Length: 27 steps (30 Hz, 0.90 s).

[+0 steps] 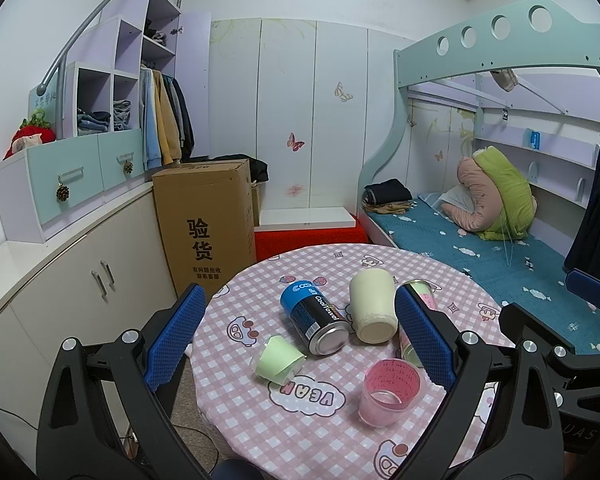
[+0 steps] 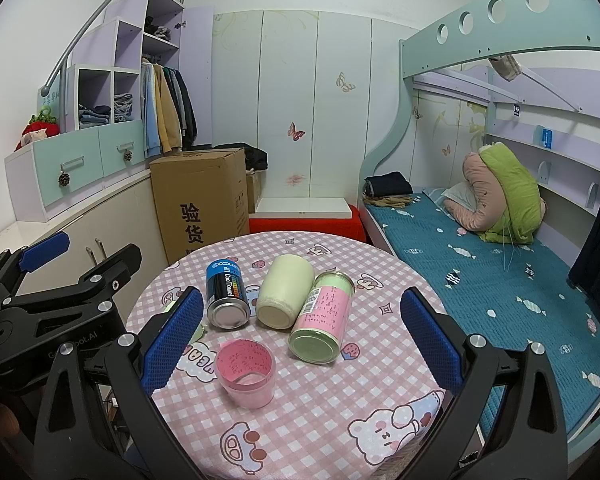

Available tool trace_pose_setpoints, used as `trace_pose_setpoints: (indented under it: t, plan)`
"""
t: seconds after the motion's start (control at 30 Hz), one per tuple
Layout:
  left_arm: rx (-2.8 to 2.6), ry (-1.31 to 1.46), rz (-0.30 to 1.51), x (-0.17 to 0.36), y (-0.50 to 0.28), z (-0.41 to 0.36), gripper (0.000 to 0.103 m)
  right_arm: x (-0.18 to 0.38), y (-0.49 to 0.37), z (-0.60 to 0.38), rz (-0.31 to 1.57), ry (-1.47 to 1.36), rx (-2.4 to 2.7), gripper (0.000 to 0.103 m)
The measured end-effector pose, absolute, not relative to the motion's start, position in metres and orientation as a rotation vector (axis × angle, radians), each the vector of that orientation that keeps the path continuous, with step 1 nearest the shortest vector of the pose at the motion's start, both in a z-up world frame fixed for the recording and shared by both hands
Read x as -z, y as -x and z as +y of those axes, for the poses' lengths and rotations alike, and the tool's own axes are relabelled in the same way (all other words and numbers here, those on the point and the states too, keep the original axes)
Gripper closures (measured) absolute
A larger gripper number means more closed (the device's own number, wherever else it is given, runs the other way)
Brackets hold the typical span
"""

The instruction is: Flip cup upright

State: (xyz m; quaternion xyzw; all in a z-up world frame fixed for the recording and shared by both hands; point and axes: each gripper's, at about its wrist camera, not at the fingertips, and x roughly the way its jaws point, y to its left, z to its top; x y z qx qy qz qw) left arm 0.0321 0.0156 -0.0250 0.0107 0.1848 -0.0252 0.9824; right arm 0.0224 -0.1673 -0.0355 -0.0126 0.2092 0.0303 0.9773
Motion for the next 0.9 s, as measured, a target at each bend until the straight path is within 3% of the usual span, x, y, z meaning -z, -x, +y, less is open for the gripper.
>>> trace_pose_setpoints:
  t: [0.9]
  plan:
    - [0.051,-0.021,0.374,0.0251,-0.0334,0.0154,0.007,0.0373,-0.0265,-0.1710,0.422,0.023,-0.054,0.008]
